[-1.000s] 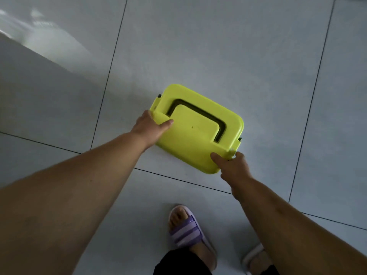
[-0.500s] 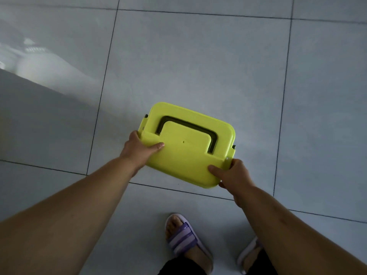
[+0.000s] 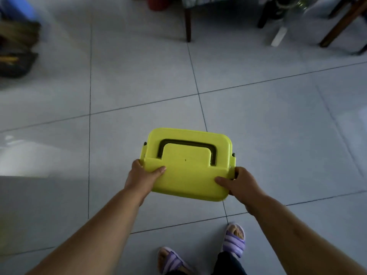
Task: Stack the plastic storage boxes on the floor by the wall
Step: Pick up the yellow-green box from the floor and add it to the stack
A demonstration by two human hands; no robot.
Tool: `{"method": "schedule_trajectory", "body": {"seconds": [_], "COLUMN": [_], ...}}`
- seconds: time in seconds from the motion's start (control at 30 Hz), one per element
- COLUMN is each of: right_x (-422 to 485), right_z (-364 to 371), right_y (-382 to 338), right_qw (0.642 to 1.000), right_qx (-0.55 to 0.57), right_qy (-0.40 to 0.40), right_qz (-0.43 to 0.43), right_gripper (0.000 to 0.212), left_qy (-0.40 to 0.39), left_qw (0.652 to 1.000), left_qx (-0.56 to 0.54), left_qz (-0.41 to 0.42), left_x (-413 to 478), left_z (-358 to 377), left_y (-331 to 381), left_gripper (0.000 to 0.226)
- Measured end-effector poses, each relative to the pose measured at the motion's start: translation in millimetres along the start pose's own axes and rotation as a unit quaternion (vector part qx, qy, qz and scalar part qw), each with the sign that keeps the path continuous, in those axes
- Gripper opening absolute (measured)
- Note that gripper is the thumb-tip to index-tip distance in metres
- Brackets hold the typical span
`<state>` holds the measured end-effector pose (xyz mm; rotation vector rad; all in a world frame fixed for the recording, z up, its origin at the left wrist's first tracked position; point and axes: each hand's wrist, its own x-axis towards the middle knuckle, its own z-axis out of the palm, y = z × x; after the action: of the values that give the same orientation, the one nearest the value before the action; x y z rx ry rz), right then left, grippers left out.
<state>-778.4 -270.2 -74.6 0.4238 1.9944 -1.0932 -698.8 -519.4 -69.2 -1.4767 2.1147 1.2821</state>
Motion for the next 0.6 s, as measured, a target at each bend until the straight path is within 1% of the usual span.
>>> {"method": "schedule_trajectory", "body": {"seconds": [0.1, 0.2, 0.37, 0.5, 0.6], "right_x": [-28, -57, -95, -115, -122], "right_z": [-57, -130, -244, -327, -380], "right_y": [-22, -46, -68, -76, -79], "right_qw": [0.999, 0.994, 0.981, 0.967, 0.955], "right_qx": [0.049, 0.098, 0.164, 0.198, 0.222], "right_qy": [0.019, 0.041, 0.085, 0.130, 0.162], "right_qz": [-0.012, -0.031, -0.064, -0.092, -0.109], "right_gripper": [0.060, 0.061, 0.062, 0.059, 0.058], "left_qy": [-0.009, -0.016, -0.019, -0.059, -0.085], "left_qw": [0.999, 0.996, 0.986, 0.969, 0.954], "left_qx": [0.007, 0.016, 0.033, 0.067, 0.099], "left_qz": [0.037, 0.082, 0.163, 0.229, 0.271], "left_x": [-37, -78, -139, -184, -211], "left_z": [4, 14, 44, 83, 115], "left_y": [67, 146, 264, 344, 396], "left_gripper": [0.088, 0.088, 0.081, 0.081, 0.075]}}
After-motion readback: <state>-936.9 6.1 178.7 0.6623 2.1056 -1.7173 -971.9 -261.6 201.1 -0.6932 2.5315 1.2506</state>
